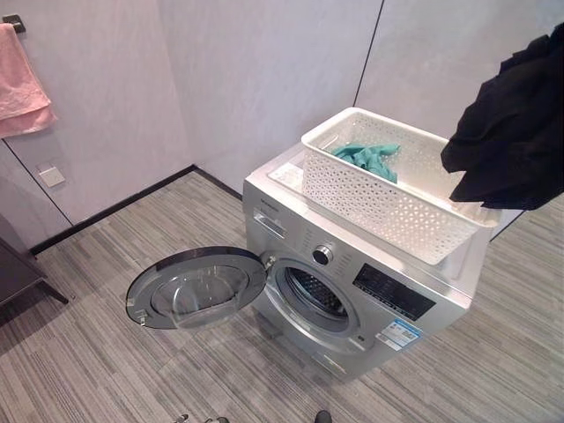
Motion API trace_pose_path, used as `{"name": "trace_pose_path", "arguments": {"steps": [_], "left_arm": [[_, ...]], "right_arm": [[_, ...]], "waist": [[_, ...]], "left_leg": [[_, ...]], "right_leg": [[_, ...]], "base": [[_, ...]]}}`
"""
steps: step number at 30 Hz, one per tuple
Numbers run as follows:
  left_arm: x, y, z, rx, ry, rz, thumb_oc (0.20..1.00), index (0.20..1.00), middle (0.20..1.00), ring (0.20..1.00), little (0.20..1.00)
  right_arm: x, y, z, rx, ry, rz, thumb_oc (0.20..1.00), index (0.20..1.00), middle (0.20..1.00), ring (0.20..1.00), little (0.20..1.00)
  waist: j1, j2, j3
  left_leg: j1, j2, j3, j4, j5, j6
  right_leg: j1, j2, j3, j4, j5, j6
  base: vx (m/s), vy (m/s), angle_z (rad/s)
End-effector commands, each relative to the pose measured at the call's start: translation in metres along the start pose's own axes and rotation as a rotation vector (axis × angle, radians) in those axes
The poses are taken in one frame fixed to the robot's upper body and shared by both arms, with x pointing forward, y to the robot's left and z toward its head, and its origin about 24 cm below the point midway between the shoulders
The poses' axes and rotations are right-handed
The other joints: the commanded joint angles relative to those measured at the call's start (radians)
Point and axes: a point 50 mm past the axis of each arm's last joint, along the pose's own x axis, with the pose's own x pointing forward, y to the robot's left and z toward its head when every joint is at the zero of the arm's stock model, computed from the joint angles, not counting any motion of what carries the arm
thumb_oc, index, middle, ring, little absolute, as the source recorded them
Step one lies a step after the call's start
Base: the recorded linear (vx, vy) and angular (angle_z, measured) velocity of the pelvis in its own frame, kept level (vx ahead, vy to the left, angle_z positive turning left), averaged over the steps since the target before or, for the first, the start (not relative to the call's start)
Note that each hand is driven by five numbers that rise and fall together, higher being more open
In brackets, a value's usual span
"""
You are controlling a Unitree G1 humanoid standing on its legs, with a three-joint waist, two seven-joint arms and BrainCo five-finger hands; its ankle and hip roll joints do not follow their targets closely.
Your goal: Grab the laundry basket,head to the washer,open it,put in the laundry and shut it.
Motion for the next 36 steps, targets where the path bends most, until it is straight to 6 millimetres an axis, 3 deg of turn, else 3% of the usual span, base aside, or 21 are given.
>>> {"name": "trace_pose_path", "arguments": {"steps": [1,5,8,15,16,25,26,28,32,33,34,36], "left_arm": [[0.004,0.01,0.009,0.084,-0.004,0.039,1.0,1.0,1.0,1.0,1.0],[0.004,0.014,0.004,0.08,0.016,0.059,1.0,1.0,1.0,1.0,1.0],[0.003,0.018,0.0,0.072,0.03,0.075,1.0,1.0,1.0,1.0,1.0],[0.003,0.018,0.0,0.07,0.029,0.084,1.0,1.0,1.0,1.0,1.0],[0.003,0.015,0.0,0.073,0.028,0.079,1.0,1.0,1.0,1.0,1.0],[0.002,0.013,-0.003,0.067,0.045,0.08,1.0,1.0,1.0,1.0,1.0],[0.002,0.011,-0.002,0.06,0.046,0.073,1.0,1.0,1.0,1.0,1.0],[0.003,0.012,0.0,0.061,0.039,0.075,1.0,1.0,1.0,1.0,1.0],[0.004,0.013,0.006,0.06,0.017,0.078,1.0,1.0,1.0,1.0,1.0],[0.005,0.012,0.008,0.056,0.014,0.077,1.0,1.0,1.0,1.0,1.0],[0.005,0.011,0.011,0.051,0.006,0.076,1.0,1.0,1.0,1.0,1.0],[0.005,0.012,0.012,0.051,0.004,0.077,1.0,1.0,1.0,1.0,1.0]], "right_arm": [[0.028,-0.051,0.039,0.01,-0.133,-0.251,0.2,0.2,0.2,0.2,0.2],[0.029,-0.081,0.062,0.037,-0.256,-0.378,0.2,0.2,0.2,0.2,0.2],[0.028,-0.098,0.067,-0.024,-0.299,-0.429,0.2,0.2,0.2,0.2,0.2],[0.025,-0.125,0.056,-0.24,-0.301,-0.48,0.2,0.2,0.2,0.2,0.2],[0.022,-0.137,0.045,-0.318,-0.273,-0.509,0.2,0.2,0.2,0.2,0.2],[-0.008,-0.158,0.003,-0.401,-0.177,-0.534,0.2,0.2,0.2,0.2,0.2],[-0.024,-0.152,-0.018,-0.416,-0.134,-0.504,0.2,0.2,0.2,0.2,0.2],[-0.033,-0.153,-0.026,-0.439,-0.116,-0.492,0.2,0.2,0.2,0.2,0.2],[-0.07,-0.152,-0.06,-0.484,-0.019,-0.454,0.2,0.2,0.2,0.2,0.2],[-0.081,-0.149,-0.069,-0.483,0.008,-0.434,0.2,0.2,0.2,0.2,0.2],[-0.105,-0.139,-0.087,-0.484,0.069,-0.381,0.2,0.2,0.2,0.2,0.2],[-0.12,-0.134,-0.096,-0.495,0.109,-0.34,0.2,0.2,0.2,0.2,0.2]], "waist": [[0.018,-0.067,-0.001],[0.01,-0.069,-0.006],[0.007,-0.075,-0.011],[-0.006,-0.079,-0.015],[-0.02,-0.073,-0.016],[-0.055,-0.055,-0.016],[-0.076,-0.04,-0.014],[-0.075,-0.039,-0.012],[-0.075,-0.029,-0.007],[-0.076,-0.025,-0.006],[-0.079,-0.019,-0.003],[-0.08,-0.021,-0.003]], "left_leg": [[0.002,-0.044,-0.047,0.006,-0.079,0.025],[0.004,-0.043,-0.042,0.006,-0.084,0.027],[0.007,-0.045,-0.037,0.006,-0.088,0.028],[0.01,-0.046,-0.021,0.006,-0.093,0.029],[0.013,-0.046,-0.019,0.006,-0.097,0.03],[0.017,-0.049,-0.007,0.006,-0.103,0.033],[0.022,-0.051,0.0,0.006,-0.108,0.036],[0.023,-0.051,0.003,0.006,-0.109,0.037],[0.026,-0.053,0.011,0.006,-0.113,0.041],[0.027,-0.054,0.012,0.006,-0.114,0.042],[0.028,-0.054,0.014,0.006,-0.115,0.044],[0.029,-0.054,0.015,0.006,-0.116,0.045]], "right_leg": [[0.074,-0.009,-0.083,0.012,-0.171,0.042],[0.069,-0.01,-0.077,0.012,-0.168,0.045],[0.065,-0.01,-0.07,0.012,-0.165,0.047],[0.06,-0.01,-0.06,0.012,-0.16,0.052],[0.058,-0.011,-0.055,0.012,-0.159,0.054],[0.053,-0.015,-0.043,0.012,-0.155,0.057],[0.052,-0.016,-0.033,0.012,-0.155,0.058],[0.051,-0.017,-0.032,0.012,-0.154,0.059],[0.048,-0.019,-0.024,0.012,-0.155,0.059],[0.048,-0.02,-0.023,0.012,-0.155,0.059],[0.048,-0.022,-0.022,0.012,-0.156,0.058],[0.047,-0.021,-0.021,0.012,-0.156,0.057]], "base": [[0.0,0.0,0.0],[0.0,0.0,0.0],[0.0,0.0,0.0],[0.0,0.002,-0.08],[0.01,0.004,-0.09],[0.0,0.001,-0.01],[0.01,0.009,-0.04],[0.0,0.001,-0.02],[0.01,0.007,-0.11],[0.02,0.004,-0.18],[0.02,0.001,-0.11],[0.01,-0.001,-0.03]]}}
